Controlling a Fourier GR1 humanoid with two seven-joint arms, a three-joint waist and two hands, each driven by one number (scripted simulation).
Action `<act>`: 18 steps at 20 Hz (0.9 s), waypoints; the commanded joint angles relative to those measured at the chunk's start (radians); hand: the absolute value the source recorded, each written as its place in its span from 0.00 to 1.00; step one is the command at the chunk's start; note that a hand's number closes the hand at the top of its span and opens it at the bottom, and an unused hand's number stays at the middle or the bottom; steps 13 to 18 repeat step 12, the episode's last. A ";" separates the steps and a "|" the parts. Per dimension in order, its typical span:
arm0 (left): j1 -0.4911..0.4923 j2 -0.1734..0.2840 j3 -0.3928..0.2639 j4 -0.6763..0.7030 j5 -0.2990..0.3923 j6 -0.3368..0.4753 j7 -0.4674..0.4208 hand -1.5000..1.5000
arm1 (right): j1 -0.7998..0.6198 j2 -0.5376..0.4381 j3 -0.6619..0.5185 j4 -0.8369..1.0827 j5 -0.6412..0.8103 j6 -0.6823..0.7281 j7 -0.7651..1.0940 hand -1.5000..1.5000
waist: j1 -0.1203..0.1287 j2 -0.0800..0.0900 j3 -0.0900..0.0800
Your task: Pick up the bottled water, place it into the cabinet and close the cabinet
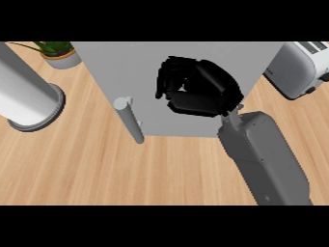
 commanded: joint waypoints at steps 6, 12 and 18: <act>-0.022 0.004 0.012 0.020 0.033 -0.035 0.044 0.00 | -0.180 0.030 -0.104 0.232 -0.026 0.002 -0.007 1.00 | 0.030 0.037 -0.010; -0.045 0.016 0.021 -0.007 0.052 0.014 0.075 0.00 | -0.211 0.042 -0.097 0.241 -0.026 -0.006 -0.023 1.00 | 0.027 0.039 -0.010; -0.045 0.016 0.021 -0.007 0.052 0.014 0.075 0.00 | -0.211 0.042 -0.097 0.241 -0.026 -0.006 -0.023 1.00 | 0.027 0.039 -0.010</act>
